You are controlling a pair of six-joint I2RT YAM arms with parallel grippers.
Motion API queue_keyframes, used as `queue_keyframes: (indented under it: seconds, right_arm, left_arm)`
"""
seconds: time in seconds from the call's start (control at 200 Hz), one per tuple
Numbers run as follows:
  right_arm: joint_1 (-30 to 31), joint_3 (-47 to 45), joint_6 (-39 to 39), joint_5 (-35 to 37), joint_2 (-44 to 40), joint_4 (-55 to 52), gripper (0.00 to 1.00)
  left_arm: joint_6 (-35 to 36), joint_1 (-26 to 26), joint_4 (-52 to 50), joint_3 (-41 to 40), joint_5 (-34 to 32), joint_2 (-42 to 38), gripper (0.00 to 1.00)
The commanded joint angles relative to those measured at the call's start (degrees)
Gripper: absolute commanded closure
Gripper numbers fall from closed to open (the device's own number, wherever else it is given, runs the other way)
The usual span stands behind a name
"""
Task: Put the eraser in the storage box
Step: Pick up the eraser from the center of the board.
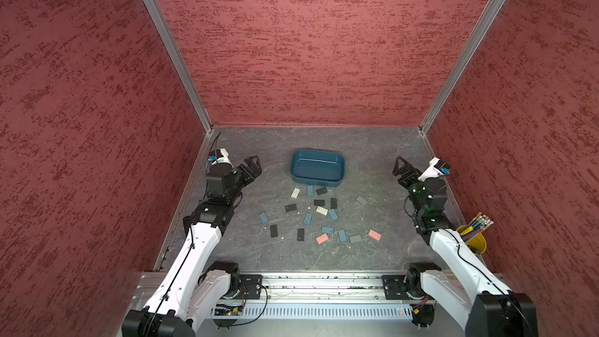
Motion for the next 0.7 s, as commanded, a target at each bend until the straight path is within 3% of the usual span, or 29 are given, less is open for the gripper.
queue_keyframes:
  seconds: [0.0, 0.22, 0.426, 0.696]
  right_arm:
    - [1.03, -1.15, -1.39, 2.73, -0.51, -9.39, 0.01]
    - [2.32, 0.58, -1.66, 5.35, -0.33, -20.91, 0.01]
    - [4.30, 0.06, -1.02, 3.27, 1.20, -25.97, 0.01]
    - [11.85, 0.10, 0.64, 1.79, 2.63, -30.01, 0.01]
  left_arm:
    - [1.56, -2.04, -9.23, 2.77, -4.17, 2.11, 0.00]
    - [-0.66, -4.16, -16.53, 3.44, -3.65, 4.39, 0.00]
    - [-2.14, -6.14, -21.20, 2.38, -4.35, 4.32, 0.00]
    - [-3.44, -8.67, -26.98, 1.98, -5.03, 4.27, 0.00]
